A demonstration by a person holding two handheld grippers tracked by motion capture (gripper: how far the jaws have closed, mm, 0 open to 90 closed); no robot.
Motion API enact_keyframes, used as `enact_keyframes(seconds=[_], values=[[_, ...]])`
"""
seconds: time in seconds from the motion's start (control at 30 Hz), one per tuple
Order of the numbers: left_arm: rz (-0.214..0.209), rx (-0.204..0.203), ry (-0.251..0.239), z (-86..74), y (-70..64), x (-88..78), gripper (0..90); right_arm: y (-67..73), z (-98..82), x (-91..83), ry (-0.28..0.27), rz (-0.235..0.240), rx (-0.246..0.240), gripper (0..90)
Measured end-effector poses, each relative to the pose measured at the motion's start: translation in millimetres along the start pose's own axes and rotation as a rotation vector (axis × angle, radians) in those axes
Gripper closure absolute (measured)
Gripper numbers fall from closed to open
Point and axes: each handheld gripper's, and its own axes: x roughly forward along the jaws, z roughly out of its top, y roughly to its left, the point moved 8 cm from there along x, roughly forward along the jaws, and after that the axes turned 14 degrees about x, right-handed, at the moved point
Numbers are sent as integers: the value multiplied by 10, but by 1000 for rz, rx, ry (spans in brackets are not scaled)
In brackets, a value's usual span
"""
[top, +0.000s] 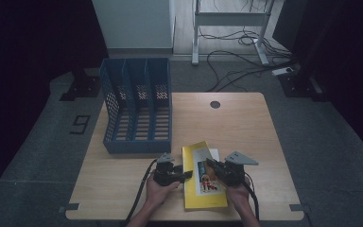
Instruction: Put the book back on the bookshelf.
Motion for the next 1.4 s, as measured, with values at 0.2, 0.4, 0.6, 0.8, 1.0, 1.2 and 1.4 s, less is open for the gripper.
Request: enact_keyframes(seconds=[0.2, 0.4, 0.6, 0.8, 1.0, 1.2, 1.4], values=[[3, 0, 1, -4, 7, 1, 447, -88, -39, 37, 13, -38, -5, 857], [18, 15, 6, -16, -8, 15, 488, -229, -118, 104, 54, -85, 14, 826], [22, 15, -19, 0, -20, -3, 531, -294, -148, 124, 69, -94, 23, 805], [25, 22, -56, 35, -46, -39, 569, -302, -125, 96, 59, -67, 51, 801], [22, 21, -68, 51, -56, -55, 585, -316, -120, 83, 65, -69, 51, 742], [24, 27, -76, 58, -63, -61, 590, -354, -171, 116, 108, -131, 7, 595], [37, 45, -86, 78, -91, -77, 594, -425, -230, 169, 149, -153, 30, 423]])
